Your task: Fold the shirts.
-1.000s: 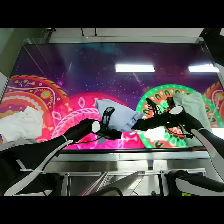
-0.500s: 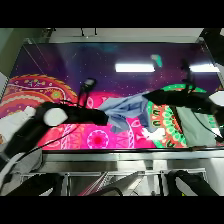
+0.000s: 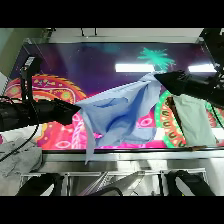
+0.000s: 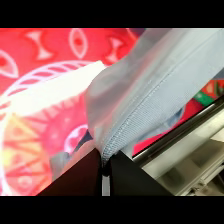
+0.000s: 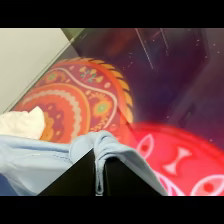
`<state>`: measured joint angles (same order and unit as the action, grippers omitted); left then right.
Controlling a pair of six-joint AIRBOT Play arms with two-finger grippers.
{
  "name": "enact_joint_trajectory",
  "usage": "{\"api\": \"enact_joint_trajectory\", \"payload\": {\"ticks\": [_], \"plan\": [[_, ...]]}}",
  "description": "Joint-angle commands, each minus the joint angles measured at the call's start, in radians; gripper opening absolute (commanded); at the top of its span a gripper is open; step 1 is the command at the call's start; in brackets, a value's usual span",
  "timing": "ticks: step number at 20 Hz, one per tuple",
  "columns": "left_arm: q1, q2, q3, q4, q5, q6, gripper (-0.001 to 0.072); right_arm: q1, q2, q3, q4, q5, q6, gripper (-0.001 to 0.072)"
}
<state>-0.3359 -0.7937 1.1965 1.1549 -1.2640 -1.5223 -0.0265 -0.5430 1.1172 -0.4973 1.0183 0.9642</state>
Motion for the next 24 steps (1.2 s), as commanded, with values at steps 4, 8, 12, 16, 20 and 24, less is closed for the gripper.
{"api": "enact_joint_trajectory", "payload": {"ticks": [4, 8, 12, 16, 20, 24], "plan": [[0.228, -0.207, -0.101, -0.006, -0.007, 0.203, 0.0012, 0.026, -0.318, 0.005, -0.051, -0.047, -0.002, 0.0022], [0.248, -0.435, -0.114, -0.003, 0.107, 0.284, 0.0015, 0.075, -0.574, 0.006, 0.087, -0.126, -0.151, 0.0390], [0.334, -0.605, -0.002, -0.003, 0.045, 0.272, 0.0693, -0.011, -0.608, 0.011, 0.085, -0.080, -0.111, 0.0415], [0.397, -0.678, 0.101, -0.003, -0.117, 0.249, 0.0692, -0.171, -0.499, -0.005, -0.116, 0.221, 0.093, 0.0387], [0.398, -0.631, -0.064, -0.003, -0.148, 0.248, 0.0693, -0.202, -0.292, -0.190, -0.308, 0.343, 0.222, 0.0366], [0.396, -0.578, -0.277, -0.054, -0.050, 0.263, 0.0692, -0.139, -0.046, -0.466, -0.221, 0.333, 0.222, 0.0528]]}}
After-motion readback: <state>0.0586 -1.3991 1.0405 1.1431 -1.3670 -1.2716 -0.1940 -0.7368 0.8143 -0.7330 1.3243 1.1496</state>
